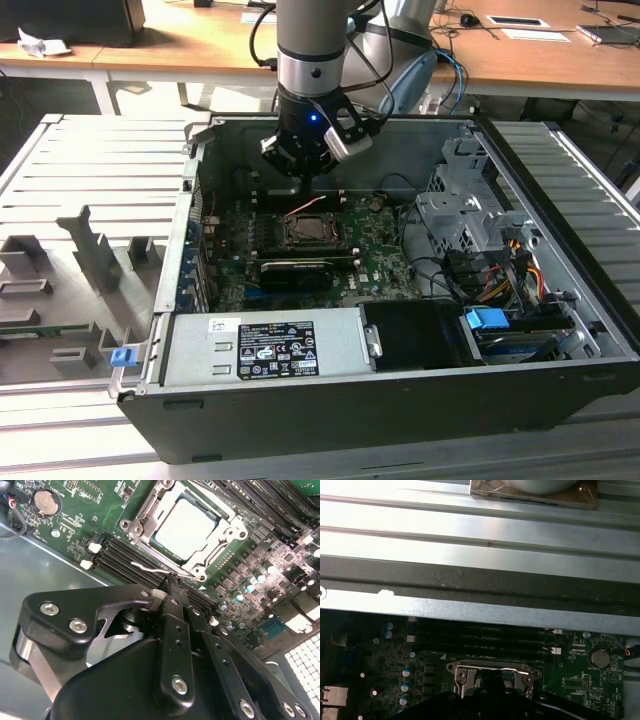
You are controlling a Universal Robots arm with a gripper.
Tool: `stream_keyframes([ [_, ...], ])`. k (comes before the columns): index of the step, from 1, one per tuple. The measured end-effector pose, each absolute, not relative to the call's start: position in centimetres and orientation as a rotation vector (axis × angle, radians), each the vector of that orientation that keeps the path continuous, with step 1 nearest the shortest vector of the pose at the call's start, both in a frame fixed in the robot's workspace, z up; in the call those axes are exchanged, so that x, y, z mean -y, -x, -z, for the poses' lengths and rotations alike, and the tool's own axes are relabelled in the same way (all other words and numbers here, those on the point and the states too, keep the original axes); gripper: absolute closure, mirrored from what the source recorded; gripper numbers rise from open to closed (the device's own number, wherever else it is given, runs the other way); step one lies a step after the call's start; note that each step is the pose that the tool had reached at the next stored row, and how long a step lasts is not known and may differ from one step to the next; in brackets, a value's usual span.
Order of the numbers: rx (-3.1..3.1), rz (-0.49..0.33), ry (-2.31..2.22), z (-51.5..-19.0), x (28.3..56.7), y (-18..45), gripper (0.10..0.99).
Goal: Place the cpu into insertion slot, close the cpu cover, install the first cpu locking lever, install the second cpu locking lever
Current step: 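Install the first cpu locking lever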
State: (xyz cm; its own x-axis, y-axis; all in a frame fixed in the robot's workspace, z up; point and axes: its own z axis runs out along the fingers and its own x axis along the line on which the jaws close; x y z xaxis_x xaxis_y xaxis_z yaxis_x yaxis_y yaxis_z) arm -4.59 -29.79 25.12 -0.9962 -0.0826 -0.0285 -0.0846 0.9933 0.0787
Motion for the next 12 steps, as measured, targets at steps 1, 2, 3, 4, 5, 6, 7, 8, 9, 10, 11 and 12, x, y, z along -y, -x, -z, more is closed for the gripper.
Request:
stream_keyframes([
  [1, -3.111, -0.124, 0.13, -25.12, 29.79, 4.58, 0.98],
  [2, -3.111, -0.124, 0.13, -25.12, 29.78, 4.57, 0.98],
  [3, -3.111, -0.124, 0.131, -25.12, 29.79, 4.55, 0.98],
  [4, -3.111, -0.124, 0.131, -25.11, 29.79, 4.54, 0.98],
  [5, -3.111, -0.124, 0.13, -25.11, 29.79, 4.52, 0.98],
  [6, -3.111, -0.124, 0.131, -25.11, 29.79, 4.5, 0.98],
  [7, -3.111, -0.124, 0.131, -25.1, 29.79, 4.48, 0.98],
  [8, -3.111, -0.124, 0.131, -25.1, 29.79, 4.46, 0.98],
  [9, -3.111, -0.124, 0.131, -25.1, 29.79, 4.43, 0.98],
  [10, -3.111, -0.124, 0.131, -25.09, 29.79, 4.39, 0.98],
  [11, -3.111, -0.124, 0.13, -25.09, 29.79, 4.35, 0.98],
  [12, -3.111, -0.124, 0.13, -25.08, 29.79, 4.31, 0.98],
])
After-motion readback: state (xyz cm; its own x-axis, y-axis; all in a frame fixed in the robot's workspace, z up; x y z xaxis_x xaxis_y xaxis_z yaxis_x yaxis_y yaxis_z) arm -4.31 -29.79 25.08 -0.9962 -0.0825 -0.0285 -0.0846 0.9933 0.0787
